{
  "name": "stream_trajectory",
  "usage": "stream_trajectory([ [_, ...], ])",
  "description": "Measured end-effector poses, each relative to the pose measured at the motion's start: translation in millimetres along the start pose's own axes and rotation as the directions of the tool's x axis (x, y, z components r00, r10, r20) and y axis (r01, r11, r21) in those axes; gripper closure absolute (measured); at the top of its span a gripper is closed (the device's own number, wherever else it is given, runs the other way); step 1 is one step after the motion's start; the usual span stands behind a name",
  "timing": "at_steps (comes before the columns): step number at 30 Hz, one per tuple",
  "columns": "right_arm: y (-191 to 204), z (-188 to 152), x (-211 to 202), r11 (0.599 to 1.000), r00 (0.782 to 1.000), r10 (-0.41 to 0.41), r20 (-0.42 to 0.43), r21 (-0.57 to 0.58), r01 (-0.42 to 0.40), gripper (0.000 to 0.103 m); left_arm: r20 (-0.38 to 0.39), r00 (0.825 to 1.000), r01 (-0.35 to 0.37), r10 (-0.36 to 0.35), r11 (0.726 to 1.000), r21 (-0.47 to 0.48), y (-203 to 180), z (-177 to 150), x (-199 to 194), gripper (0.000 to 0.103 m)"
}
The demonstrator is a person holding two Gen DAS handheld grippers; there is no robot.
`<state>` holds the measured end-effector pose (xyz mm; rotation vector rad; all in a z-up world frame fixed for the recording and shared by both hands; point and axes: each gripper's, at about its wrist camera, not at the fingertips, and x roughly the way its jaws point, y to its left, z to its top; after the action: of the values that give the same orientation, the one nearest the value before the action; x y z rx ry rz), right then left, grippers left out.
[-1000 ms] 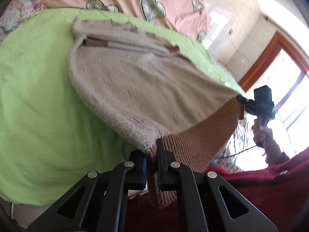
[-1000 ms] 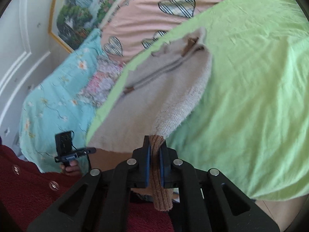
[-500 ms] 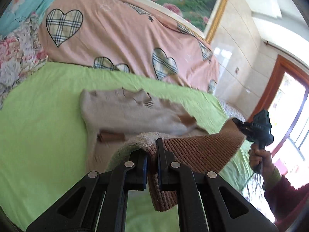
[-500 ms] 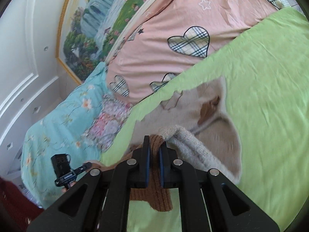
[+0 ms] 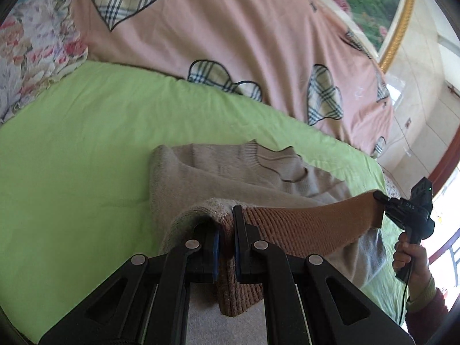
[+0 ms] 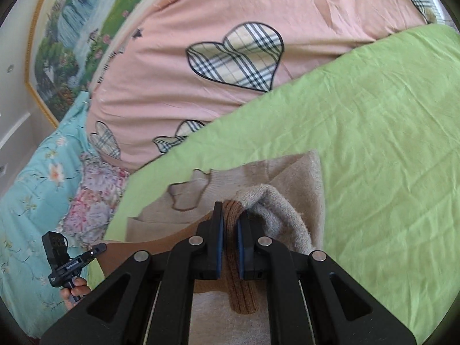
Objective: Fold small clothes
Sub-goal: 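Grasp the brown hem with both grippers and lift it, then fold the hem over toward the collar with both grippers and release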
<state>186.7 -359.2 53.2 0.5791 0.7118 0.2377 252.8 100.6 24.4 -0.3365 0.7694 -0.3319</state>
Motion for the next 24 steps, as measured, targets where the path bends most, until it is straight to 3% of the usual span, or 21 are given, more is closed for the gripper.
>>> stream_trajectory([
  [4, -16, 3, 26, 0.999, 0.999, -0.034, -0.026, 0.024, 0.034, 0.094, -0.016, 0.999, -0.031, 0.031, 0.999, -0.013, 10, 4, 21, 0.096],
  [8, -24, 1, 46, 0.998, 0.995, -0.060, -0.084, 0.028, 0.063, 0.089, -0.091, 0.994, -0.055, 0.053, 0.998, -0.018, 18, -2, 44, 0.093],
  [11, -23, -6, 21, 0.999, 0.999, -0.032, -0.043, 0.032, 0.034, 0.070, -0.104, 0.995, -0.013, 0.011, 1.000, -0.019, 17, -19, 26, 0.080],
  [12, -19, -9, 9, 0.999, 0.999, -0.037, -0.018, 0.017, 0.037, 0.055, -0.102, 0.995, 0.003, -0.004, 1.000, -0.009, 13, -24, 17, 0.076],
  [13, -13, -13, -4, 0.999, 0.999, -0.032, 0.008, -0.003, 0.032, 0.049, -0.101, 0.994, 0.032, -0.031, 0.999, 0.007, 5, -33, 6, 0.073],
  [15, 4, -26, -28, 0.997, 0.999, 0.034, 0.017, -0.076, -0.033, 0.049, -0.119, 0.988, 0.101, -0.094, 0.993, 0.053, -18, -55, -8, 0.060],
  [16, 13, -32, -31, 0.991, 0.998, 0.069, -0.008, -0.111, -0.070, 0.049, -0.134, 0.984, 0.129, -0.119, 0.989, 0.074, -30, -64, -10, 0.058],
  [18, 40, -49, -21, 0.965, 0.983, 0.121, -0.138, -0.217, -0.149, 0.049, -0.206, 0.965, 0.192, -0.161, 0.971, 0.140, -62, -82, 1, 0.058],
  [21, 81, -78, 19, 0.898, 0.941, 0.063, -0.333, -0.392, -0.199, 0.049, -0.280, 0.950, 0.206, -0.138, 0.951, 0.232, -103, -94, 32, 0.058],
  [24, 95, -88, 53, 0.860, 0.907, -0.023, -0.421, -0.471, -0.196, 0.049, -0.308, 0.946, 0.185, -0.100, 0.948, 0.260, -115, -82, 59, 0.058],
])
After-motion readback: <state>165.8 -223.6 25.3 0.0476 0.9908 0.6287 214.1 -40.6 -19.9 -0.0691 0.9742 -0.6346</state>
